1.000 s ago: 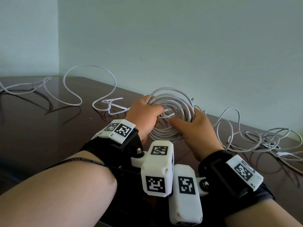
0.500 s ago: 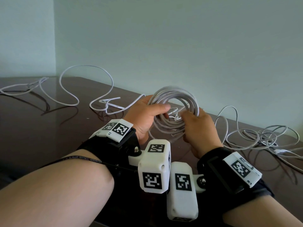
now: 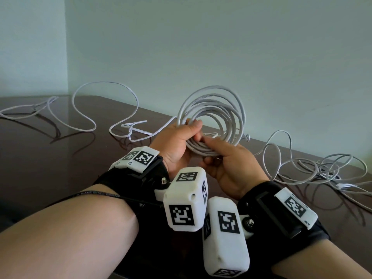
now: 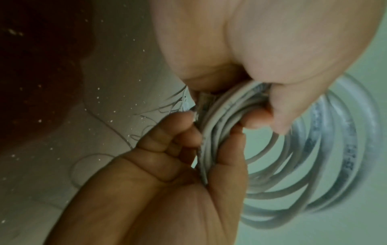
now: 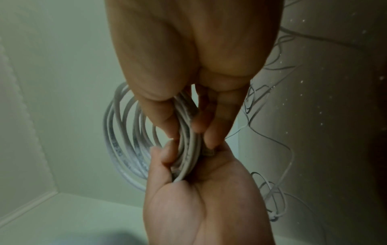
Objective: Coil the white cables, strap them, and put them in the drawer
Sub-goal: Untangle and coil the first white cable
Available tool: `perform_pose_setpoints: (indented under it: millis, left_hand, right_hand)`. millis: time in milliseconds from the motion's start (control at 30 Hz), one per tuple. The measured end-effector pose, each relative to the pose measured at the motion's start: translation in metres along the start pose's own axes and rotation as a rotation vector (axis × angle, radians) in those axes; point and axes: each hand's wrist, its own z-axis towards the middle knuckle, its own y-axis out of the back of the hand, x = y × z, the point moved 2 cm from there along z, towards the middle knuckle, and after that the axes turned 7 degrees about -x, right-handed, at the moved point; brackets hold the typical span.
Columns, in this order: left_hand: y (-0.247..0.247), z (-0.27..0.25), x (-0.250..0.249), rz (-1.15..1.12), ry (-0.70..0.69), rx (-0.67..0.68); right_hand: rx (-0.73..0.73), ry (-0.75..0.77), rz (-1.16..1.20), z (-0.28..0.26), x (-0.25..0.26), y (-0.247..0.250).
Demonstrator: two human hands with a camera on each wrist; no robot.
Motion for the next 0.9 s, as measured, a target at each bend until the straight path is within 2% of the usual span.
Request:
perform_pose_setpoints:
  millis: [100, 200, 300, 633, 800, 900]
  left_hand:
    - [0.006, 0.007, 0.001, 0.031, -0.046, -0.147]
    - [0.008, 0.009, -0.001, 0.039, -0.073, -0.238]
    - [0.005, 0.008, -0.001, 0.033, -0.076, -0.245]
    - [0.013, 0.013, -0.004, -0.065, -0.013, -0.301]
    - [0.017, 0.015, -0.008, -0.060, -0.029, -0.269]
    - [0.022, 0.017, -0.012, -0.090, -0.041, -0.274]
  right_hand:
    - [-0.007, 0.029, -0.120, 0.000, -0.001, 0.001]
    - [-0.112, 0.191, -0.271, 0.004, 0.004, 0.008]
    - [-0.125, 0.288, -0.287, 0.006, 0.009, 0.011]
    - [-0.187, 0.290, -0.142, 0.006, 0.010, 0.013]
    - [-0.324, 0.312, -0.506, 0.011, 0.010, 0.026]
    - [-0.312, 0.305, -0.678, 0.017, 0.010, 0.030]
